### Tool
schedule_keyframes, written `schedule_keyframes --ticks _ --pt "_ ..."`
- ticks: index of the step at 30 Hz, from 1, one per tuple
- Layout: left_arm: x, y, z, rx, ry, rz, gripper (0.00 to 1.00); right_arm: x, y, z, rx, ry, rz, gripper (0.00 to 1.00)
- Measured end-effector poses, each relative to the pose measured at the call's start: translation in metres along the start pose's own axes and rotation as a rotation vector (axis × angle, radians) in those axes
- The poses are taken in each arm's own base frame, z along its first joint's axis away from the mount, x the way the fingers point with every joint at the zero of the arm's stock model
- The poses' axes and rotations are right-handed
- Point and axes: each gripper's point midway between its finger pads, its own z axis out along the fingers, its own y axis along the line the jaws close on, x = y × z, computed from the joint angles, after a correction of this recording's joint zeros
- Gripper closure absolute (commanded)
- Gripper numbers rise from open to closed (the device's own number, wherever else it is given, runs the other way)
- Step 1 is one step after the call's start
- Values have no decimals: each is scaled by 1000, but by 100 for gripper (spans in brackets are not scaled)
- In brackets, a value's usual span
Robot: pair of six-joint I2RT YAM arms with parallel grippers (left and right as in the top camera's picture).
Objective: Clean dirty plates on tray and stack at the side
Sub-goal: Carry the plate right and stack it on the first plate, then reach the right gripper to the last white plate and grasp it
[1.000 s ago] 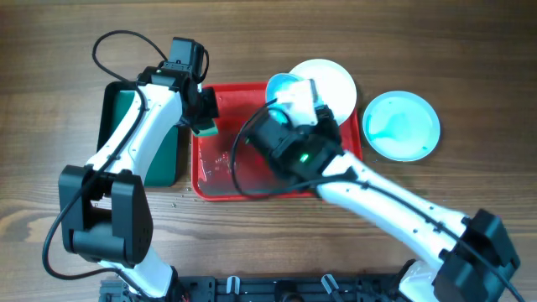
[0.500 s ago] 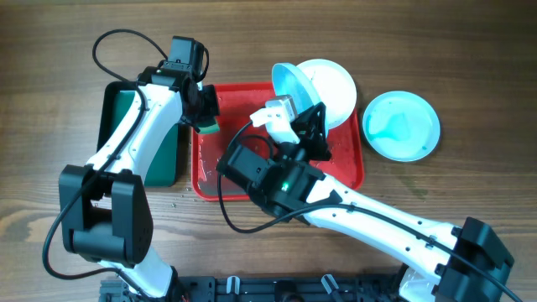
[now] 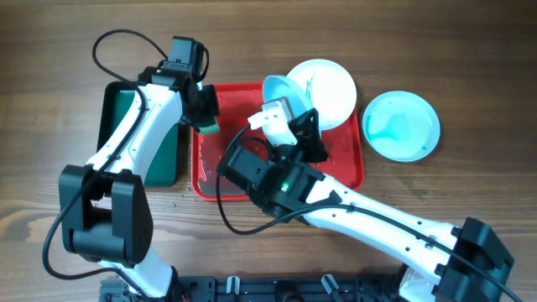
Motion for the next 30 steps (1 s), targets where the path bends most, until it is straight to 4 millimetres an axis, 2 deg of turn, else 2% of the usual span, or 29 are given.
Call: schedule_keyframes --ticks 4,8,11,13,15,17,21,24,26,30 --pt "0 0 0 0 0 -4 96 14 -2 20 -32 80 -22 96" --pt "0 -1 0 6 3 -4 96 48 24 23 -260 246 -77 96" --pt "4 -4 0 24 18 -7 96 62 35 26 -401 354 25 96" --pt "6 -4 0 27 26 -7 96 62 29 33 -501 416 159 96" --pt "6 -5 0 30 28 -7 96 60 13 41 -568 457 283 96" --pt "7 -5 0 30 31 -7 96 65 -20 61 -609 512 464 96" --pt "8 -7 0 43 38 -7 96 92 -59 98 -571 613 654 96" --pt "8 -7 0 45 38 -8 96 131 -105 131 -448 695 808 96" --pt "8 -7 0 45 38 -7 96 161 -127 148 -370 759 879 96" --pt "8 -7 0 46 38 -7 96 209 -138 179 -280 861 944 96"
